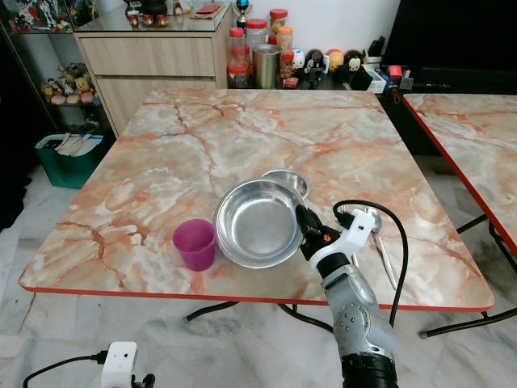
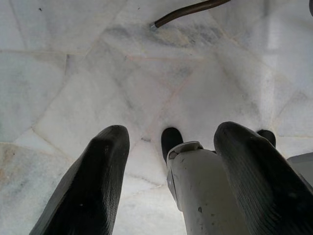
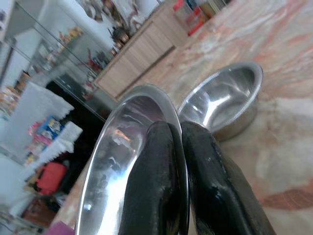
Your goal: Setting the table
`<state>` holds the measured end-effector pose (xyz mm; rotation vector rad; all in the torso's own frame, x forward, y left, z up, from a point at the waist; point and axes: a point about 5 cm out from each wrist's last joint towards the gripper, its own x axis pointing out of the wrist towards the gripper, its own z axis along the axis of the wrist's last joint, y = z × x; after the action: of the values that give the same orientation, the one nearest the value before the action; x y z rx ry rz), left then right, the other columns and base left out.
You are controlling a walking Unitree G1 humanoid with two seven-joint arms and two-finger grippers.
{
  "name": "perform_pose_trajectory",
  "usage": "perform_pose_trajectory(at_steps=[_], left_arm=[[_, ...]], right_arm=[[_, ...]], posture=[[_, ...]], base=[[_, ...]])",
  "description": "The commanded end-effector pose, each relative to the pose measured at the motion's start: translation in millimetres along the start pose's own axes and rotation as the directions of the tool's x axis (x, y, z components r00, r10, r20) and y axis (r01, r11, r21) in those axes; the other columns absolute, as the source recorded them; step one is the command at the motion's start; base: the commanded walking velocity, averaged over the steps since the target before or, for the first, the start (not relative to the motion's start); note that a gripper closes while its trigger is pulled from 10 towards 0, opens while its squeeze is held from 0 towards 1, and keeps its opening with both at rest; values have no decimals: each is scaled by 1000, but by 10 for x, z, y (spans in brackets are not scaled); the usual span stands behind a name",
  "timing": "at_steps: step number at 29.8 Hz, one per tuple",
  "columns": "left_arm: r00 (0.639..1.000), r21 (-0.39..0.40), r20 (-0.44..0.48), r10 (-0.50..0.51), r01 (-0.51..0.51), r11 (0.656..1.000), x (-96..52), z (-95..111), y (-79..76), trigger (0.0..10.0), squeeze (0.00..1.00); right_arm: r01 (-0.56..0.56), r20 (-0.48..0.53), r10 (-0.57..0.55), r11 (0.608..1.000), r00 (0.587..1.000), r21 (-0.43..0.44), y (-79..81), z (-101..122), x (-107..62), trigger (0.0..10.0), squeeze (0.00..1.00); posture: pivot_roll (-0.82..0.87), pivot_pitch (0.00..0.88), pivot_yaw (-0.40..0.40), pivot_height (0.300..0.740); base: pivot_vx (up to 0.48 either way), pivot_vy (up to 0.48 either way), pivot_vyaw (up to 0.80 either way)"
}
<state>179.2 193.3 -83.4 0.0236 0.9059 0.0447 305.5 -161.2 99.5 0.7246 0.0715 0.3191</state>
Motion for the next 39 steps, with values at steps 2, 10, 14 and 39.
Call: perform_pose_trajectory(at_steps=[2,10,14,39], left_arm=[[1000,7,6,-6,6,1000,-2,-2,-7,10000,0],[1000,5,18,1,-1,1000,-2,11,-4,10000,0],[998,20,40,44,-45,999,-1,49,43,10000,0],[997,38,31,75,-76,996,-14,1,69,10000,0]], right_arm=[[-48,60,49,999,997,-6,64,135,5,10000,0],[-62,169,55,997,984,35,34,363,29,10000,0],[-79,181,69,996,981,50,98,351,98,10000,0],[-136,199,120,988,973,69,308,326,327,10000,0]], posture=[[6,0,8,719],[2,0,9,719],[-1,0,9,719],[6,0,-7,719]], base=[[0,0,0],[0,0,0],[0,0,0],[0,-45,0]])
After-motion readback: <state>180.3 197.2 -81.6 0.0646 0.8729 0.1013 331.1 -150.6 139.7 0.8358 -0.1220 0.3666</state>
